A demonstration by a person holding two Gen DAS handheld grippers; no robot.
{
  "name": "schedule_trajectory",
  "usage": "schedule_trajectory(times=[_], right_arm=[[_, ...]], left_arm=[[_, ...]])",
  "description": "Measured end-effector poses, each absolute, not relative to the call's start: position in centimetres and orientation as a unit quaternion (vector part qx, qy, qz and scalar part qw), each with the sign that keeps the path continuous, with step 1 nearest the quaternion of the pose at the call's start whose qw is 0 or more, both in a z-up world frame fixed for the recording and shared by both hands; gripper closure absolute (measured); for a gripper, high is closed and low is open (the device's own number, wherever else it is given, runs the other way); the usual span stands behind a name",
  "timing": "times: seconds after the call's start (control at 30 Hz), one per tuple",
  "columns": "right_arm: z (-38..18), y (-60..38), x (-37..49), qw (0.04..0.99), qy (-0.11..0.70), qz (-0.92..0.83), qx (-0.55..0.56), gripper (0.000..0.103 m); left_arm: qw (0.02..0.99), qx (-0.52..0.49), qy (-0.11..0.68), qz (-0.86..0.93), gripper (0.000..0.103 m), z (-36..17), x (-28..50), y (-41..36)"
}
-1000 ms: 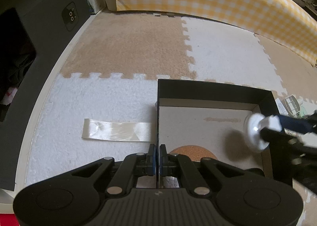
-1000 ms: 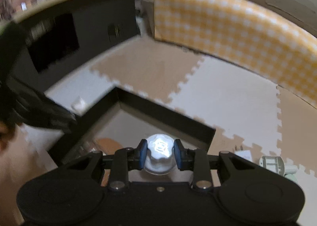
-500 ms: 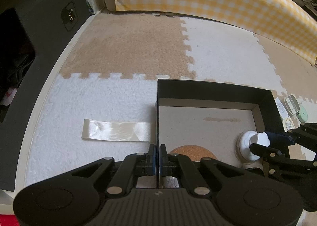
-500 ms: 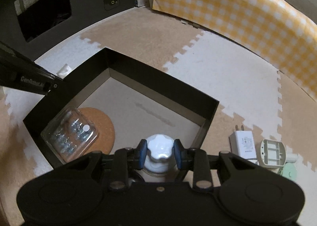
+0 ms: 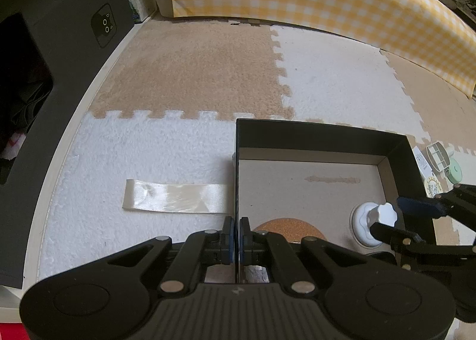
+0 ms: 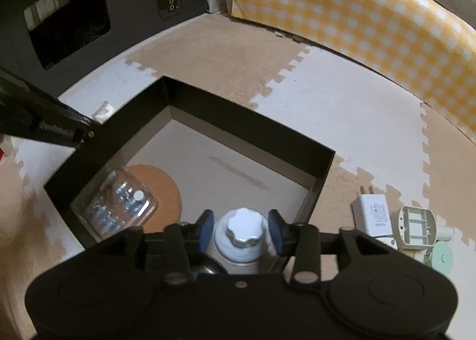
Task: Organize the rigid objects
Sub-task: 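Release the white knob cap inside the box with the right gripper, then move the right gripper to the yellow-white tape measure and grasp it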
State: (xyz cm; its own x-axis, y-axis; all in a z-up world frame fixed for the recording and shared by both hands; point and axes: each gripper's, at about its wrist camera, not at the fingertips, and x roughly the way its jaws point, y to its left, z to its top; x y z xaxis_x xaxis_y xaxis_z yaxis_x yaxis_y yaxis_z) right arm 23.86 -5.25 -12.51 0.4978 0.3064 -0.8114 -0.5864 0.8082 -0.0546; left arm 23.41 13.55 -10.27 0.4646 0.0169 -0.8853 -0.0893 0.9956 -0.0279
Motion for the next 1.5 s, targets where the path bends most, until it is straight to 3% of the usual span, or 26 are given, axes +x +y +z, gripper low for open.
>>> schedule_trajectory(times=[0.07,0.23,0.4,0.6,0.83,1.27,1.5], right_arm=[[-11.7,-5.2,23.5,0.856,0.417,0.26,-0.159,0.038],[-8.6,-5.8,22.9,0.872,0.387,0.273,-0.125,0.026],[-5.4,-7.5,22.3,0.899,0.338,0.266,-0.082,0.001],[-3.3,-10.7,23.0,0.924,0.3,0.231,-0.05,0.0],[-4.5,-16.5,25.2,0.947,0.288,0.142,-0.015,0.0],[-12.7,-20.5,27.8,0.916,0.391,0.092,-0.017,0.0],[-15.5,-19.9,27.7,0.907,0.409,0.093,-0.029,0.0]], left_arm=[[0.855,-0.035,0.516,0.031,0.101,-10.3,23.4,13.5],[0.855,-0.035,0.516,0.031,0.101,-10.3,23.4,13.5],[0.855,-0.035,0.516,0.031,0.101,-10.3,23.4,13.6],[0.855,-0.035,0.516,0.031,0.101,-10.3,23.4,13.6],[0.855,-0.035,0.516,0.031,0.101,-10.3,23.4,13.5],[0.855,-0.036,0.516,0.031,0.101,-10.2,23.4,13.5],[0.855,-0.035,0.516,0.031,0.101,-10.2,23.4,13.5]])
